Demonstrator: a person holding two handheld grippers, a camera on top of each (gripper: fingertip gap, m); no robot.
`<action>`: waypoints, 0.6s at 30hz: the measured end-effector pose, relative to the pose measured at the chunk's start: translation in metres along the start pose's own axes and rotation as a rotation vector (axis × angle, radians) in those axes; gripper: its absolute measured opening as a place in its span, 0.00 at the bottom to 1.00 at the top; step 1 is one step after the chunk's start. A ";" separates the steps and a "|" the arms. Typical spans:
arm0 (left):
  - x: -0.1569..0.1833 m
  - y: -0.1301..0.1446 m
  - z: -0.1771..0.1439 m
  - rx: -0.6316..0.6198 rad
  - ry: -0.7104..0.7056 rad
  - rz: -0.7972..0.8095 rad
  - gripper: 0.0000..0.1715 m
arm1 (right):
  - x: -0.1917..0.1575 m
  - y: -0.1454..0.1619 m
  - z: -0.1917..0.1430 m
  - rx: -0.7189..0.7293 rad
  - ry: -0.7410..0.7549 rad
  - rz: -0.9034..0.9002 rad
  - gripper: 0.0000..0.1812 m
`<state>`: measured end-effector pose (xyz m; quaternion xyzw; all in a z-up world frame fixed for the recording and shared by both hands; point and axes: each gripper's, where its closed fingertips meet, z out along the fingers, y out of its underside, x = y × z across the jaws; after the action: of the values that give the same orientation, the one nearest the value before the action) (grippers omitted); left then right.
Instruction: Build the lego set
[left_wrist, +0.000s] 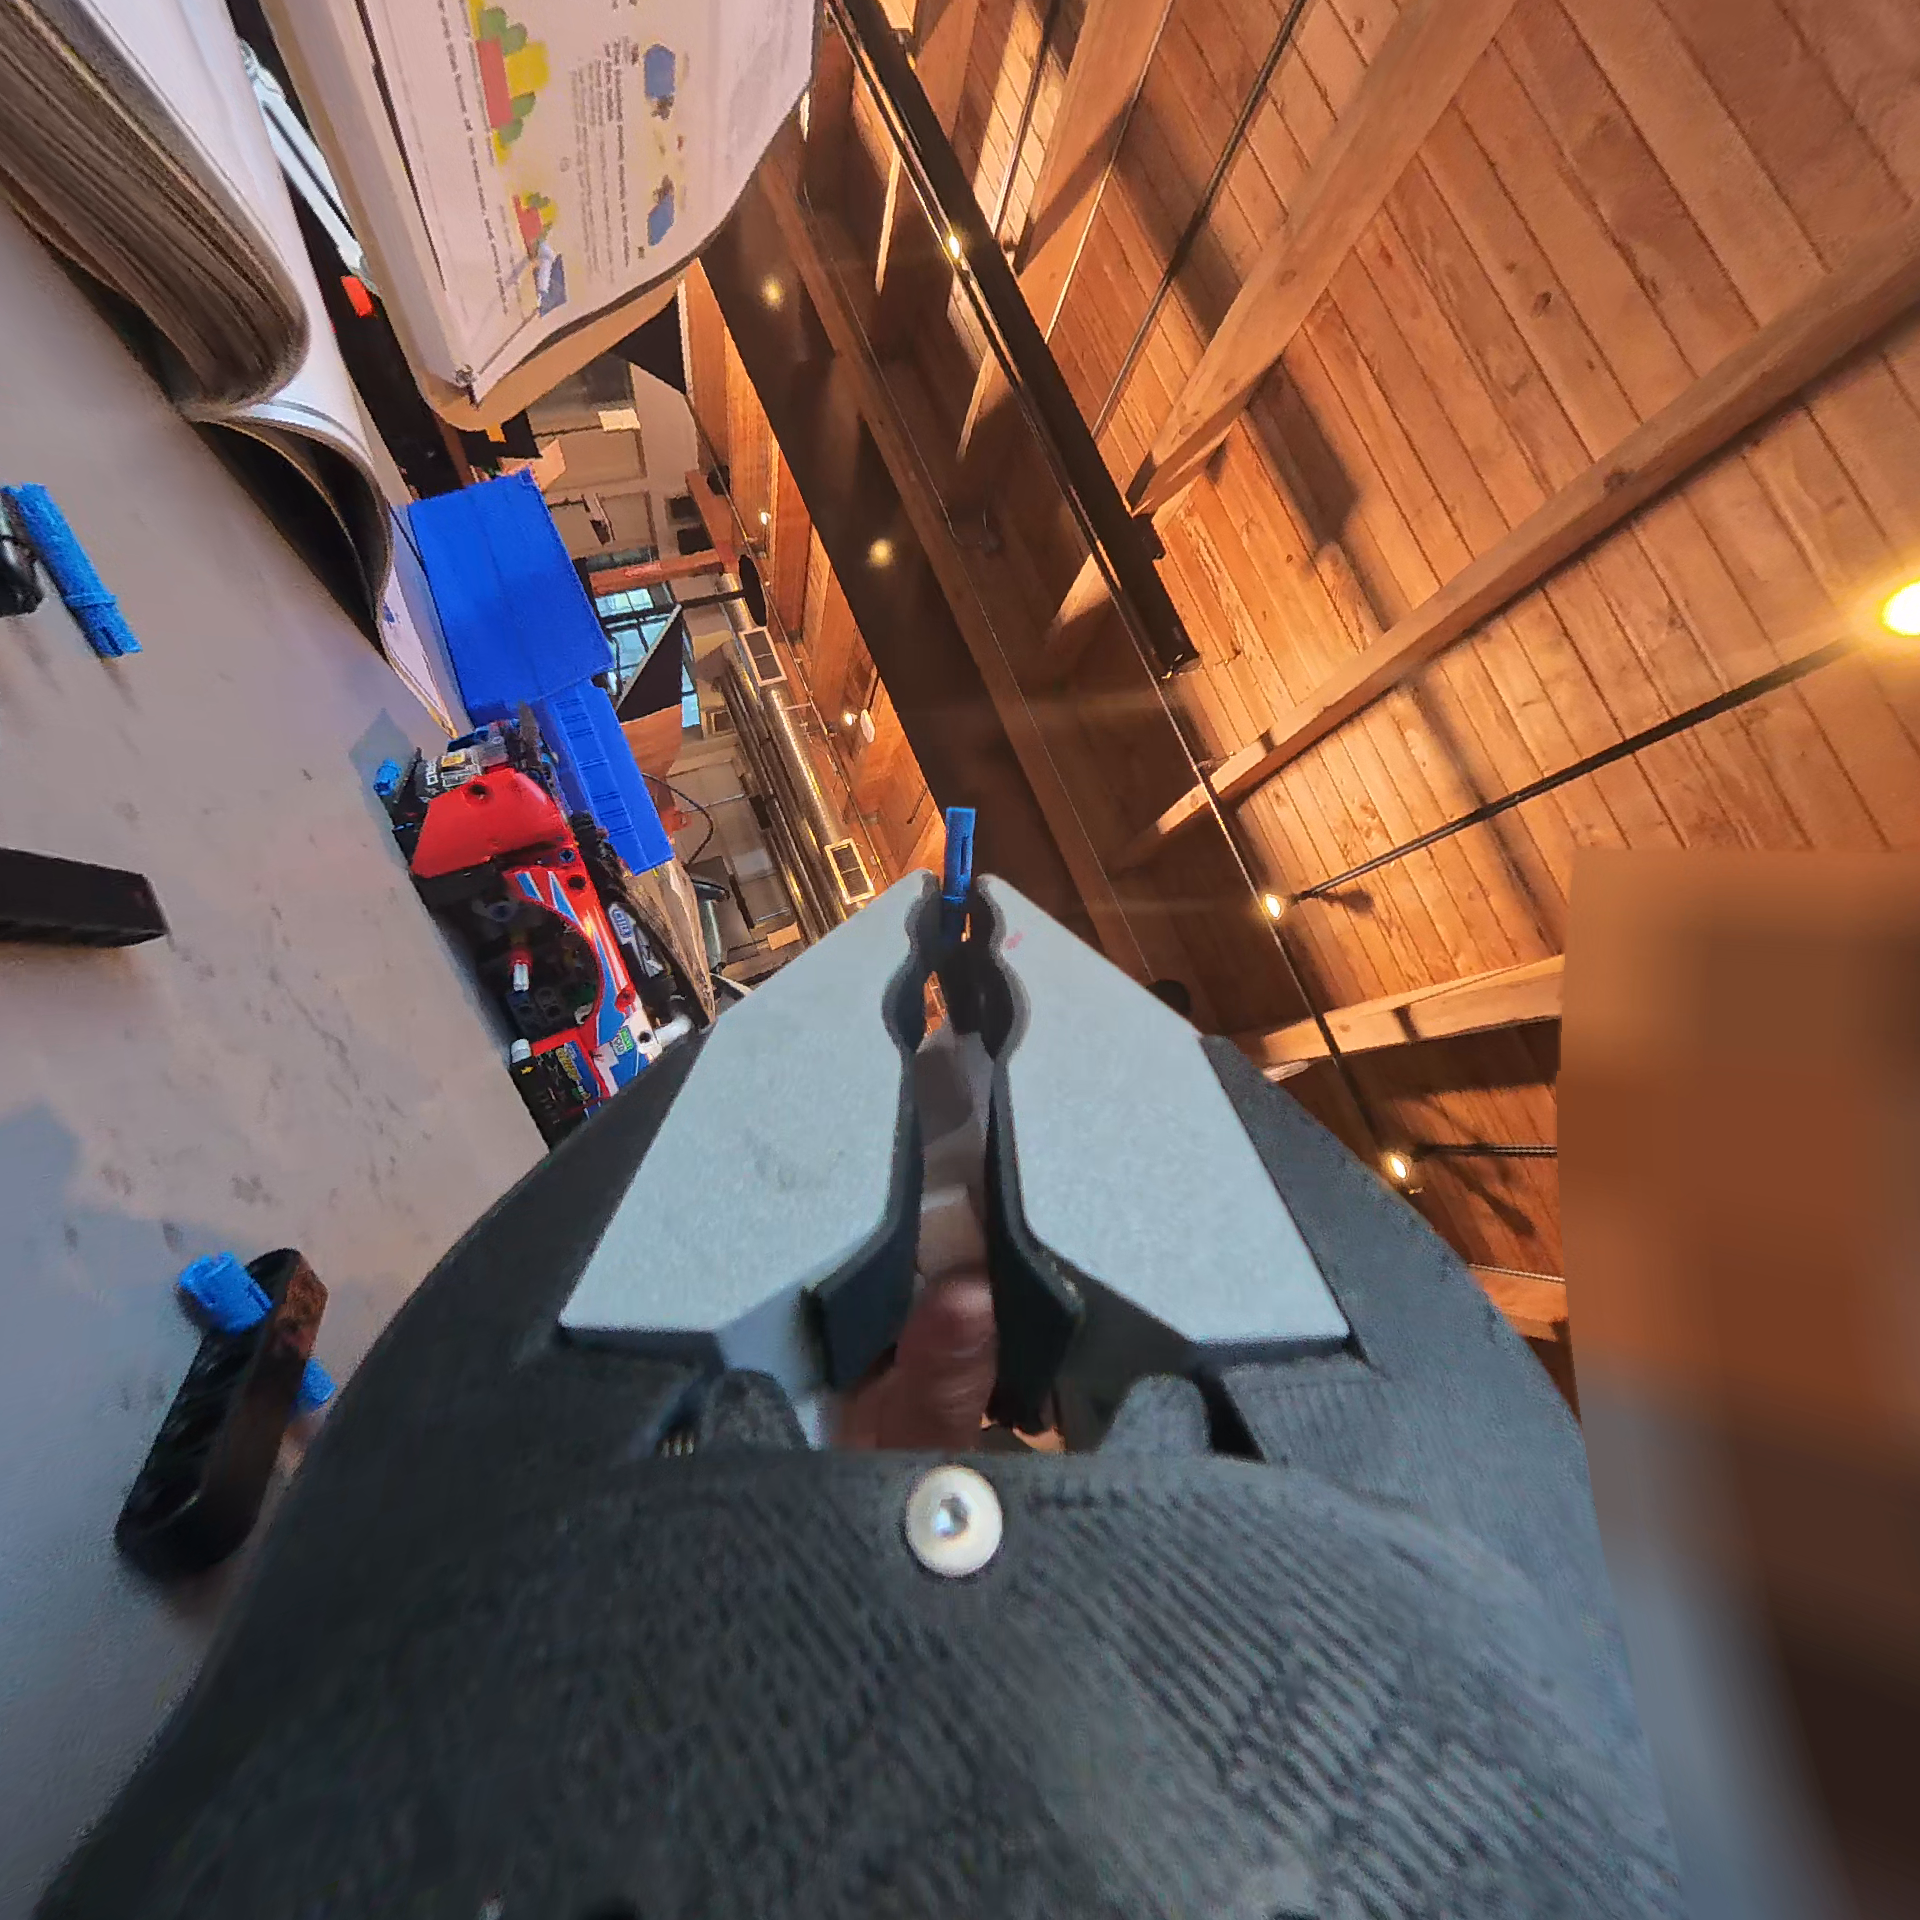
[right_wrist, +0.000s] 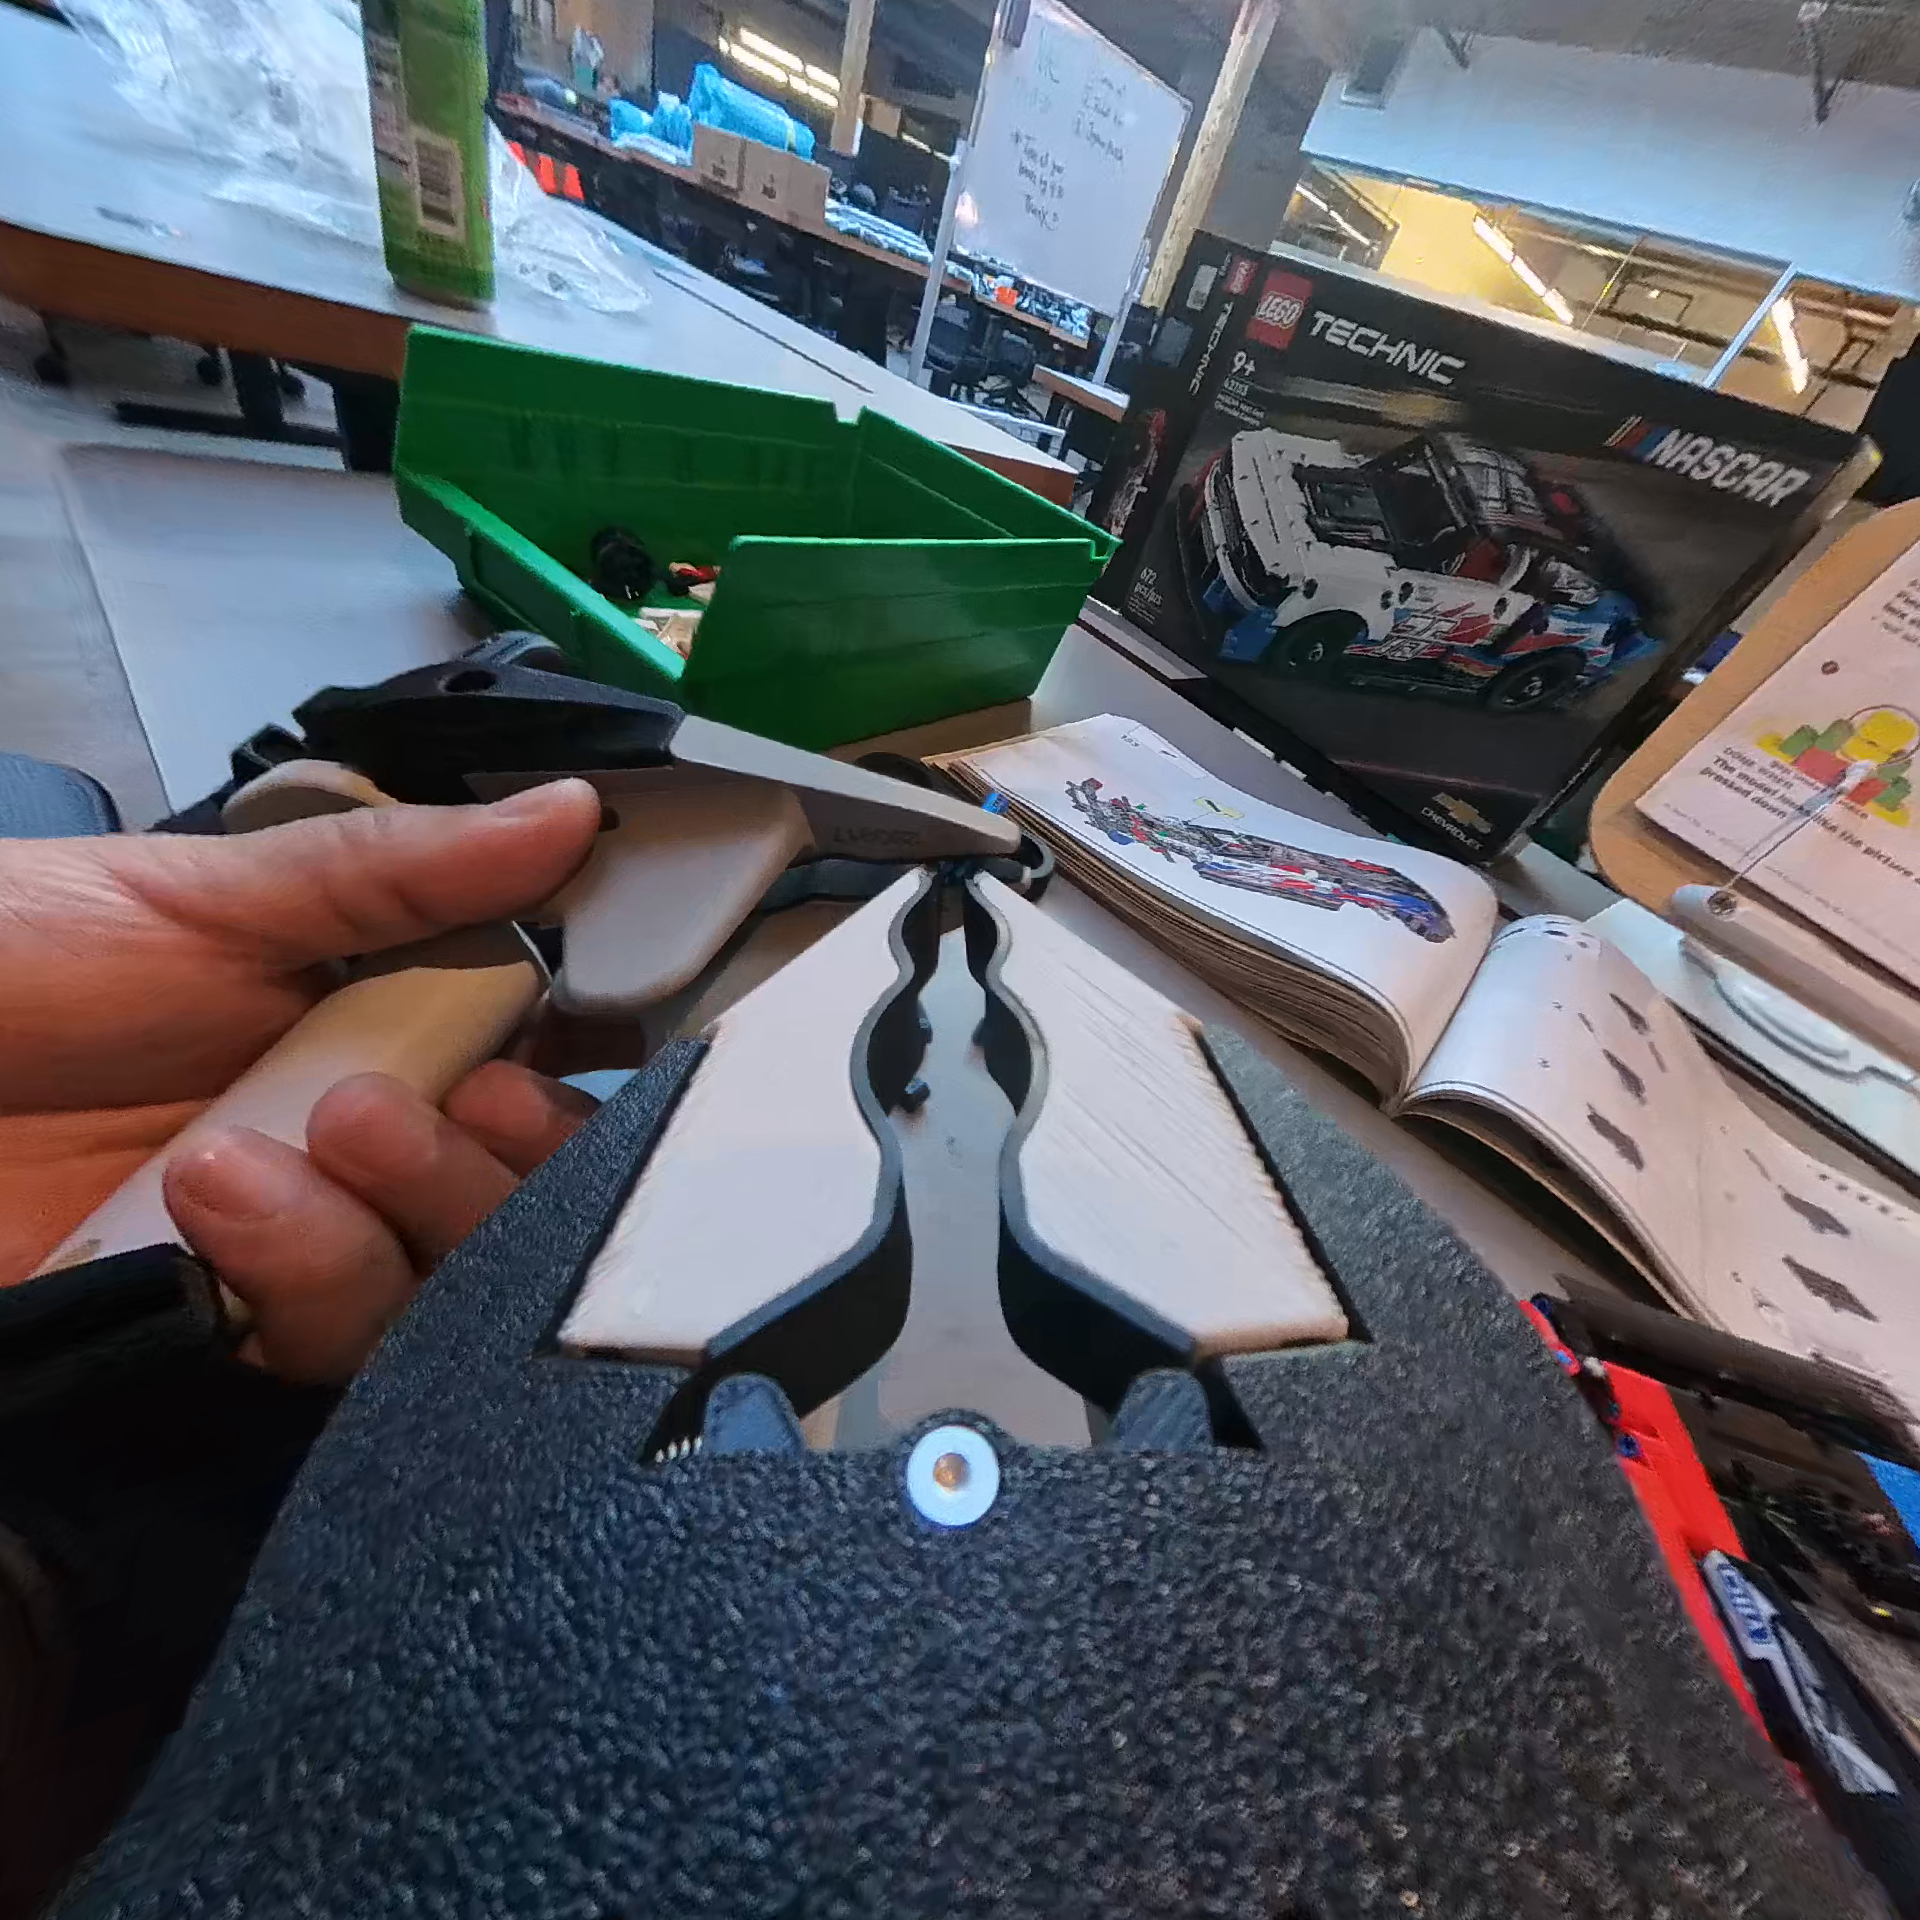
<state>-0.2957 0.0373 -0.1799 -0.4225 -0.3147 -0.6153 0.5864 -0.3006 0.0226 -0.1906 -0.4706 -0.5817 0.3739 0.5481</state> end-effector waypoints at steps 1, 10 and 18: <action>-0.001 0.000 0.000 -0.003 0.000 -0.005 0.02 | 0.000 0.001 0.000 -0.009 0.004 -0.025 0.02; -0.008 -0.004 -0.001 -0.056 -0.015 0.051 0.02 | 0.002 0.008 0.004 -0.038 -0.017 -0.033 0.02; -0.003 -0.021 -0.002 -0.041 0.008 0.092 0.00 | 0.012 0.015 0.003 -0.055 -0.030 0.045 0.01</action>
<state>-0.3169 0.0392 -0.1812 -0.4458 -0.2800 -0.5957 0.6067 -0.3012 0.0385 -0.2019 -0.4930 -0.5890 0.3771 0.5176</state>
